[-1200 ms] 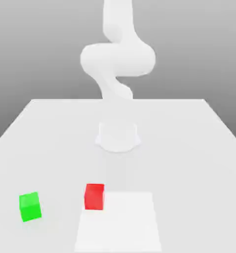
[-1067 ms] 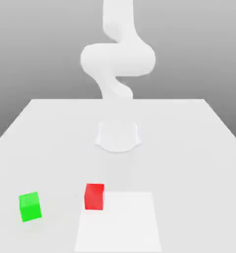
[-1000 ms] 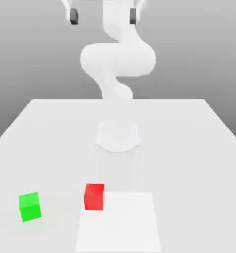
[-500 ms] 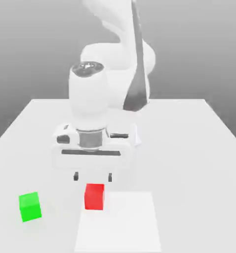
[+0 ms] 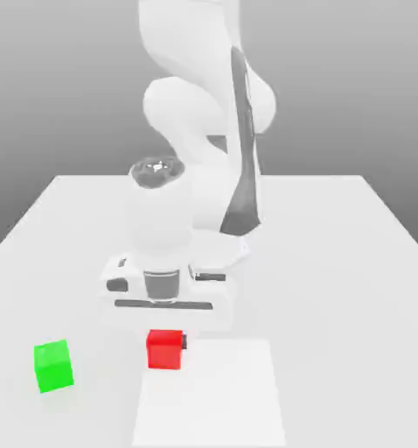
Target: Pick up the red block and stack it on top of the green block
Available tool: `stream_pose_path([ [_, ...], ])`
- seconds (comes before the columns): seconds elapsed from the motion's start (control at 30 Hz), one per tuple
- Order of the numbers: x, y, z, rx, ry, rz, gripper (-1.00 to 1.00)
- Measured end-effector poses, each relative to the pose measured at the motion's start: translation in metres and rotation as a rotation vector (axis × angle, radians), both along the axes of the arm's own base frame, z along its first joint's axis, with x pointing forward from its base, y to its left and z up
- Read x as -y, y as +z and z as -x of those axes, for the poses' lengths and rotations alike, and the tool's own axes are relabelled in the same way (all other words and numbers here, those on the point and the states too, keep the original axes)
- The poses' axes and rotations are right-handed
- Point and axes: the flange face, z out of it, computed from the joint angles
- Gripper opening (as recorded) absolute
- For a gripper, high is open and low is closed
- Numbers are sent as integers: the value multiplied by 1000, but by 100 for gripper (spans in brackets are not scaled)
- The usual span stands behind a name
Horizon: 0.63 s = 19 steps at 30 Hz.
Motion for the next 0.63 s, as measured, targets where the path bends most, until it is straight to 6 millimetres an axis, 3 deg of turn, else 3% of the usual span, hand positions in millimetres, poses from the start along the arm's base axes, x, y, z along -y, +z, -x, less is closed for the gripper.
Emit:
stream_pose_path([
  [0.1,0,26,1,0,-3,0,-100],
  [0.13,14,32,-2,0,-45,-1,-100],
  [0.27,102,52,-15,-1,-298,-1,-100],
  [0.37,168,63,-14,0,-473,-1,-100],
  [0.53,175,15,-20,0,-486,-1,-100],
  [0.57,174,8,-20,0,-486,-1,100],
  [0.63,174,8,-20,0,-486,-1,100],
])
